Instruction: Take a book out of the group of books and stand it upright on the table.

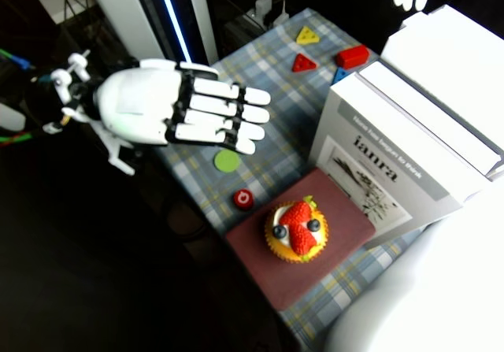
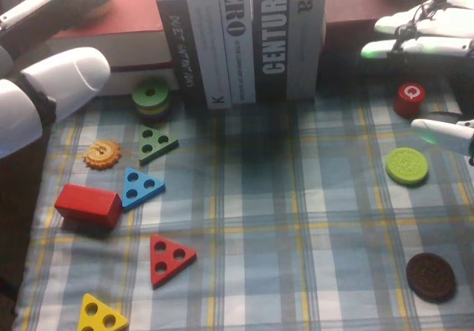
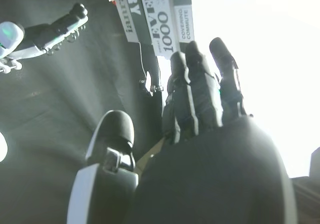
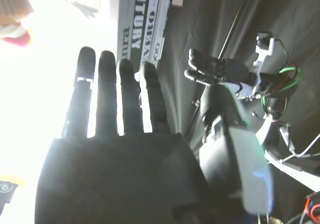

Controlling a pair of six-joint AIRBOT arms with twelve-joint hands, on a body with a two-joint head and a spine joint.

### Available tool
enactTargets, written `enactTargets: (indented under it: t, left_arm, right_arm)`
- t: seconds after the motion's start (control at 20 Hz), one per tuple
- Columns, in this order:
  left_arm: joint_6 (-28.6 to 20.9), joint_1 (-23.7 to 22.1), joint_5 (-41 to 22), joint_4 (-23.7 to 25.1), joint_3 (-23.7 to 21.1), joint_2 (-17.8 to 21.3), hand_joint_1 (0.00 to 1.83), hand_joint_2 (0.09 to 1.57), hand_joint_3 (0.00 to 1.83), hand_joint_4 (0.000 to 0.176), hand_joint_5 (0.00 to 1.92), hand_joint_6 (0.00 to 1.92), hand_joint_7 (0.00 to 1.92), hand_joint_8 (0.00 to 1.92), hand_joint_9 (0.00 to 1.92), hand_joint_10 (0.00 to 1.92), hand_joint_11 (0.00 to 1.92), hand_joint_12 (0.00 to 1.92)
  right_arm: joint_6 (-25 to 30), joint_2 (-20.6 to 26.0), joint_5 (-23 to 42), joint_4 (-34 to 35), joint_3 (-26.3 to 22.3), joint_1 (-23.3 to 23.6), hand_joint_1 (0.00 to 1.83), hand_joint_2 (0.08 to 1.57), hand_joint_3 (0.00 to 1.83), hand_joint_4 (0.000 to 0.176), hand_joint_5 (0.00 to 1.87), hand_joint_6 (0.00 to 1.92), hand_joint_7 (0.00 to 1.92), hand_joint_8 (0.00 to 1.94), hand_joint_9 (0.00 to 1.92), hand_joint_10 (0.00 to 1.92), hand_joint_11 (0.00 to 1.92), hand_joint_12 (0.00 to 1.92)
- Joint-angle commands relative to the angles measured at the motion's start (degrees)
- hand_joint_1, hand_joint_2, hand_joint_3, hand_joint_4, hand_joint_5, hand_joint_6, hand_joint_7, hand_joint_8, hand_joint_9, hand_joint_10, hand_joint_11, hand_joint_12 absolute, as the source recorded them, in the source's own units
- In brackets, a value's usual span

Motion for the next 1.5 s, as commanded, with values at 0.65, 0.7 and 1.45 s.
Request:
enactTargets:
  t: [0.65, 0.7, 1.45]
  left_arm:
    - [-0.63, 0.39, -6.34, 0.56, 0.18, -0.49, 0.05, 1.36, 0.00, 0.176, 0.18, 0.00, 0.20, 0.00, 0.30, 0.01, 0.07, 0.10]
    - [-0.63, 0.39, -6.23, 0.55, 0.23, -0.51, 0.06, 1.36, 0.00, 0.176, 0.16, 0.00, 0.20, 0.00, 0.32, 0.02, 0.07, 0.10]
    - [-0.64, 0.23, -5.23, 0.54, 0.52, -0.85, 0.13, 1.37, 0.00, 0.176, 0.13, 0.00, 0.20, 0.00, 0.21, 0.00, 0.00, 0.00]
  right_arm:
    - [-8.49, -4.98, 0.67, -0.39, 5.80, 20.80, 0.00, 1.18, 0.00, 0.176, 0.13, 0.00, 0.00, 0.00, 0.00, 0.00, 0.00, 0.02]
    - [-9.83, -5.28, -1.01, -1.19, 5.90, 22.48, 0.00, 1.15, 0.00, 0.176, 0.11, 0.00, 0.00, 0.00, 0.00, 0.00, 0.00, 0.00]
    - [-10.69, -9.96, -18.80, -10.30, 10.44, 32.04, 0.00, 1.06, 0.00, 0.176, 0.10, 0.00, 0.00, 0.00, 0.00, 0.00, 0.00, 0.00]
